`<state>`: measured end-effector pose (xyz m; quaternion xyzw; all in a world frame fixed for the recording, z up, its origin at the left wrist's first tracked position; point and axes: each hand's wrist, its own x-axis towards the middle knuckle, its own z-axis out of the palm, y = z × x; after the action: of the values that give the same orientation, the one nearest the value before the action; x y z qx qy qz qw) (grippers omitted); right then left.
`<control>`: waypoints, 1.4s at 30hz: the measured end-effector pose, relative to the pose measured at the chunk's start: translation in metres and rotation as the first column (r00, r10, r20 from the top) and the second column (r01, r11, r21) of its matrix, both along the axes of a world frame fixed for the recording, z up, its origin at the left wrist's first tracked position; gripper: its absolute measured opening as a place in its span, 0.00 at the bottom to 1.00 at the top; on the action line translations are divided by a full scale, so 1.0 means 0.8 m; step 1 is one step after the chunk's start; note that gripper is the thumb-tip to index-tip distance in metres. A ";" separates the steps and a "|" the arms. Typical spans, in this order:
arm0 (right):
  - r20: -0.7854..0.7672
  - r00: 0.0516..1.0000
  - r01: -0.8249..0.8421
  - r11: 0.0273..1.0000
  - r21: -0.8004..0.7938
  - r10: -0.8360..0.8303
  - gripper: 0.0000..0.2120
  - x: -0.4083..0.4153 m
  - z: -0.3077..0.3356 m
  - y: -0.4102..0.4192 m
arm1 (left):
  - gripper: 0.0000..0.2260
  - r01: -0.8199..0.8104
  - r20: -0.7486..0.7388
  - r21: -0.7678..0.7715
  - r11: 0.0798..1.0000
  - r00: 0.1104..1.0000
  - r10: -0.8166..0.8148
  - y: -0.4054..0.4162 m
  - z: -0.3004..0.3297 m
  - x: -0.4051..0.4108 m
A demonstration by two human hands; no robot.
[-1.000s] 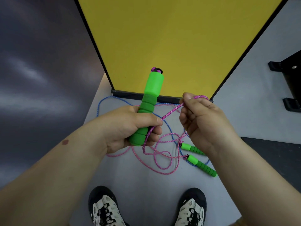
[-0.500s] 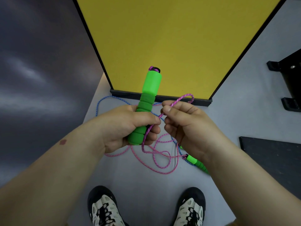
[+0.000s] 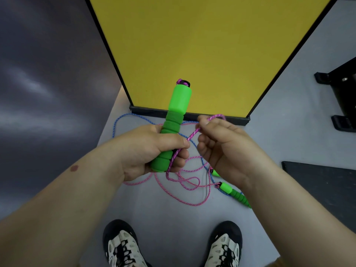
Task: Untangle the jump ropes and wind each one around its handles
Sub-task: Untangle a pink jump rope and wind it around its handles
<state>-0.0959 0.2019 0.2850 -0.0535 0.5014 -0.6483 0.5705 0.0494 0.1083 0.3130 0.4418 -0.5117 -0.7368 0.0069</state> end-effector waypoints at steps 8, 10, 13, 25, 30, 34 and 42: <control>-0.113 0.990 -0.085 0.996 -0.011 0.083 0.05 0.011 0.001 0.001 | 0.04 -0.013 0.007 0.009 1.000 1.000 0.013 -0.002 0.000 0.000; -0.106 0.994 0.007 1.000 -0.008 -0.008 0.05 0.004 0.001 -0.001 | 0.04 -0.003 0.009 0.004 1.000 1.000 0.003 -0.001 0.000 0.000; -0.093 0.985 0.147 0.989 0.004 -0.146 0.04 -0.008 -0.001 -0.002 | 0.03 0.007 0.013 -0.002 1.000 1.000 -0.007 0.000 0.001 0.001; -0.085 0.989 -0.118 0.993 0.010 0.118 0.05 0.009 -0.001 0.002 | 0.04 0.011 0.008 -0.010 1.000 1.000 -0.011 0.000 0.000 -0.001; -0.138 0.982 -0.133 0.991 0.000 0.132 0.05 0.012 0.002 0.001 | 0.04 0.003 0.001 -0.005 1.000 1.000 -0.003 0.000 0.000 -0.001; -0.136 0.988 0.072 0.997 0.016 -0.069 0.04 -0.004 0.000 -0.002 | 0.03 0.023 0.004 -0.018 1.000 1.000 -0.023 0.002 0.000 0.000; -0.101 0.985 0.143 0.989 0.026 -0.140 0.03 -0.013 -0.002 -0.002 | 0.04 0.026 0.005 -0.028 0.999 1.000 -0.026 0.001 0.000 -0.001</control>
<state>-0.1066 0.2007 0.2836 -0.0402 0.5420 -0.6754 0.4984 0.0487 0.1092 0.3129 0.4368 -0.5277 -0.7285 0.0020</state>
